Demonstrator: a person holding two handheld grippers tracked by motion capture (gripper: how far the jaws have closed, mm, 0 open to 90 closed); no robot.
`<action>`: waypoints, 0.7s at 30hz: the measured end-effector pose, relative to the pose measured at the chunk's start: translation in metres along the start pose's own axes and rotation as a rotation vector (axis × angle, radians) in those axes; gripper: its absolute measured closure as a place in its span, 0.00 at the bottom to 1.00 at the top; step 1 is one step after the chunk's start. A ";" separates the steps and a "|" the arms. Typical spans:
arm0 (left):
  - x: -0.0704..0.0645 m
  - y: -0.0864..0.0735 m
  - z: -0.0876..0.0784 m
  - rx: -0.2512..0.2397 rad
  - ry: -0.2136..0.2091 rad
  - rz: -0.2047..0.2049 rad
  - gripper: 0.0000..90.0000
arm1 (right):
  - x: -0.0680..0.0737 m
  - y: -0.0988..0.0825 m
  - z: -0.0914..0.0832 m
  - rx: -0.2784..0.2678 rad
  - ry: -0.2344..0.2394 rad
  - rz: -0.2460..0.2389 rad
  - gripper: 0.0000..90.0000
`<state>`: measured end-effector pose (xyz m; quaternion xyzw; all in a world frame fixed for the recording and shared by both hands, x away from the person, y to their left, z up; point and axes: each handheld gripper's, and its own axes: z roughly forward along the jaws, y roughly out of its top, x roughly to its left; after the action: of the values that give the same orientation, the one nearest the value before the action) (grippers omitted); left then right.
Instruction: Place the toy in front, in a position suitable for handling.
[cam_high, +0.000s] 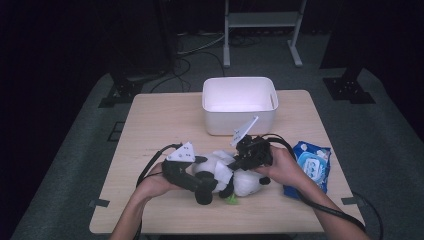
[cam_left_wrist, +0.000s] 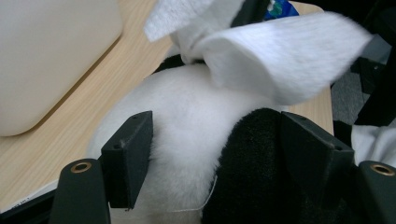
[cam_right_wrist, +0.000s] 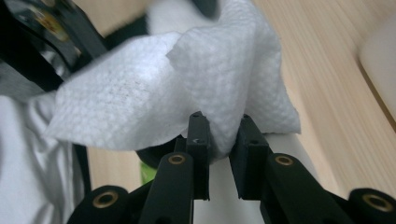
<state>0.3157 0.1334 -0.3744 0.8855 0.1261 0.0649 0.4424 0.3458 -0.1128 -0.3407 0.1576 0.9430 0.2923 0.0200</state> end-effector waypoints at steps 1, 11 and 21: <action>-0.001 0.002 -0.002 -0.004 -0.017 -0.005 0.30 | -0.002 -0.008 -0.001 -0.003 0.014 0.023 0.86; 0.002 0.003 0.001 0.046 -0.043 -0.080 0.15 | 0.013 -0.028 0.004 0.003 0.099 0.012 0.87; -0.003 -0.002 0.016 0.115 0.001 -0.015 0.11 | 0.020 -0.026 0.016 0.030 0.106 0.007 0.87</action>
<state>0.3159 0.1211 -0.3857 0.9084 0.1366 0.0546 0.3914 0.3214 -0.1181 -0.3678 0.1455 0.9465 0.2862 -0.0336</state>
